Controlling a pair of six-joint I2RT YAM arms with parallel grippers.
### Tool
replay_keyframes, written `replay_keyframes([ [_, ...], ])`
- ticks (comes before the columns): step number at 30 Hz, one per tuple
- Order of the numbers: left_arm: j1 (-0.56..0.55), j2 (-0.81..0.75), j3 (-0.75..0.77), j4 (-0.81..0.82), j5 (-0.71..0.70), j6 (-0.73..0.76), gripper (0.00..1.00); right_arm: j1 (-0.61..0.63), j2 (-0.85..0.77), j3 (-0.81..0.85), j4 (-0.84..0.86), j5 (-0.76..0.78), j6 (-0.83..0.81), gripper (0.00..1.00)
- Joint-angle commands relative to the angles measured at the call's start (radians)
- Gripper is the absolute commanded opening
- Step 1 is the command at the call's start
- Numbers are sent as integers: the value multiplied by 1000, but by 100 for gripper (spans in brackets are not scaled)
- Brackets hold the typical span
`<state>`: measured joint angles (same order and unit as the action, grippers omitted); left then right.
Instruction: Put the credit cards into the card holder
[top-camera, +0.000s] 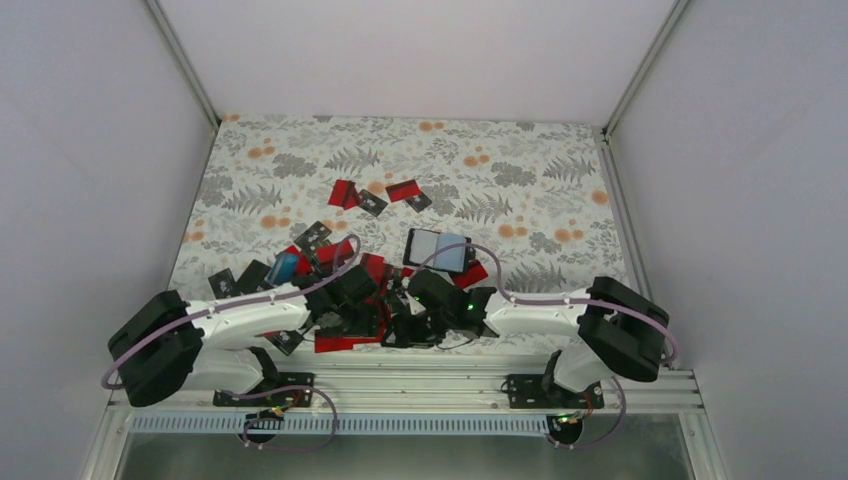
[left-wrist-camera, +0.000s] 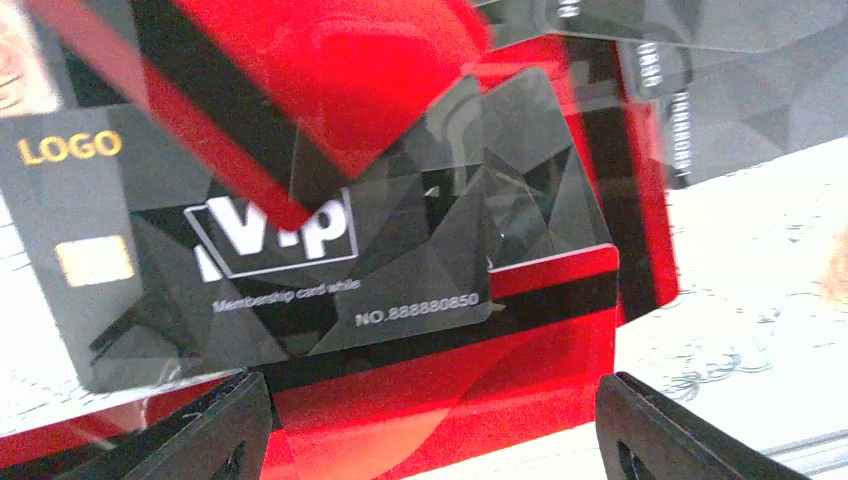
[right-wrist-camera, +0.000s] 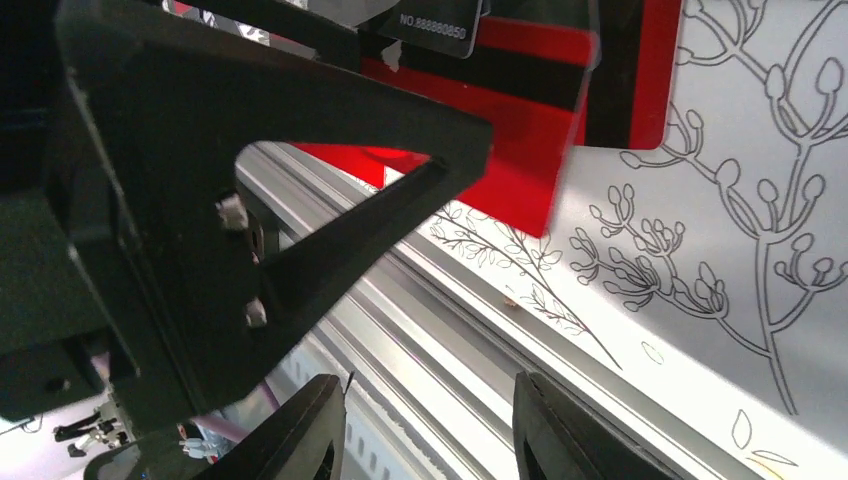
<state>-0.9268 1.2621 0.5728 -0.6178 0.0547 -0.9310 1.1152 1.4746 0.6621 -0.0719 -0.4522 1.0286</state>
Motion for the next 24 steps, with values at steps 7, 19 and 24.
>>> replay_keyframes([
  [7,-115,175,38,134,61,-5,81,21,-31,4,-63,177,80,46],
  [19,-215,390,191,281,143,-11,80,-88,-254,-81,-244,300,40,49],
  [24,-218,353,262,278,184,8,79,-156,-317,-95,-283,286,7,50],
])
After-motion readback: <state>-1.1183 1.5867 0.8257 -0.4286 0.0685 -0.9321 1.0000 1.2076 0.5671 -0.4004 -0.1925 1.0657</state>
